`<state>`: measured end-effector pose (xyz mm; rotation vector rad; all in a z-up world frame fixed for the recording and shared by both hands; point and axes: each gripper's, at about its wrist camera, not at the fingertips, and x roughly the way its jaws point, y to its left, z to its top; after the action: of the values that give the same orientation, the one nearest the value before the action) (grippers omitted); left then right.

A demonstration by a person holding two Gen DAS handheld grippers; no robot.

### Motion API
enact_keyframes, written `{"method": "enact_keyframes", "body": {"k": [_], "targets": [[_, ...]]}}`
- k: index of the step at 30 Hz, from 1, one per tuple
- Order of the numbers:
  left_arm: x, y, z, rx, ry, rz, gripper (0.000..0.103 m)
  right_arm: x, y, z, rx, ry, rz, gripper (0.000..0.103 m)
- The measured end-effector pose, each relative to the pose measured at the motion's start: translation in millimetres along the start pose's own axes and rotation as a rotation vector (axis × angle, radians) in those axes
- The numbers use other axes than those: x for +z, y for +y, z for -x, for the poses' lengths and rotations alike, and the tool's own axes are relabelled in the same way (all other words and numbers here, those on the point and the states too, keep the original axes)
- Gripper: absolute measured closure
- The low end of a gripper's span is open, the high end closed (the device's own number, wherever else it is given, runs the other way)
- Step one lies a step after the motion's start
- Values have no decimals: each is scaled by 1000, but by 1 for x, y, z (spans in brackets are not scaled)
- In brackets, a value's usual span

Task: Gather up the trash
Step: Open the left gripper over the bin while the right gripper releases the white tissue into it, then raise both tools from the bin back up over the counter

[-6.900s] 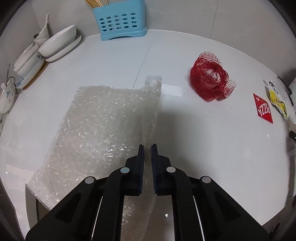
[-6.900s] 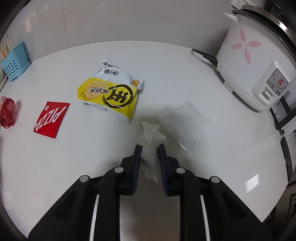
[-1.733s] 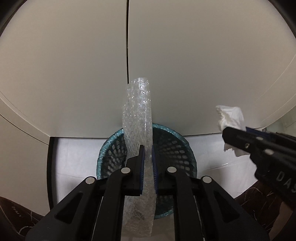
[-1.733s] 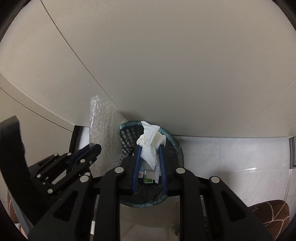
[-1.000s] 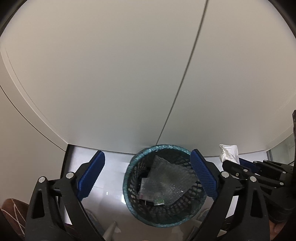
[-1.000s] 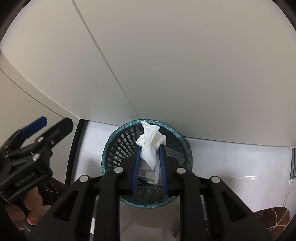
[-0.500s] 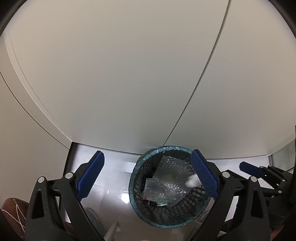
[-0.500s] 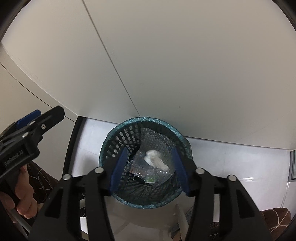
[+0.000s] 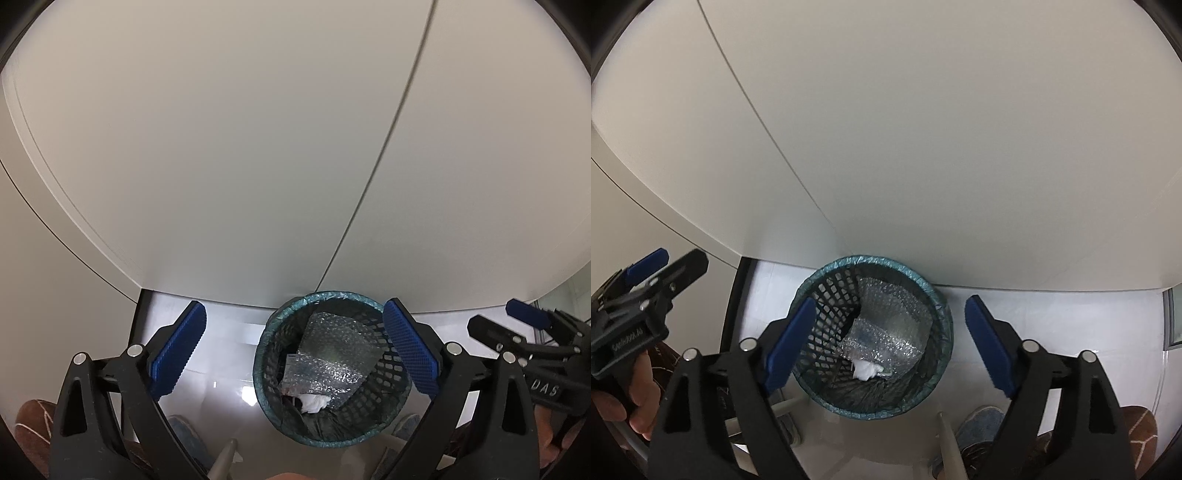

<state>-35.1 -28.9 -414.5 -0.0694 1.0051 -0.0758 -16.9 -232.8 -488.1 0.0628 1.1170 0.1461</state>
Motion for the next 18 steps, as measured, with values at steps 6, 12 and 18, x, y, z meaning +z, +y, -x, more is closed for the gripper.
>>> {"method": "enact_keyframes", "body": {"k": [6, 12, 18], "targets": [[9, -8, 30, -8, -25, -2, 8, 10, -3, 32, -28, -53, 4, 17], [20, -21, 67, -18, -56, -31, 8, 22, -7, 77, -52, -129, 7, 12], [35, -30, 105, -21, -90, -38, 8, 35, -7, 123, -70, -196, 6, 12]]}}
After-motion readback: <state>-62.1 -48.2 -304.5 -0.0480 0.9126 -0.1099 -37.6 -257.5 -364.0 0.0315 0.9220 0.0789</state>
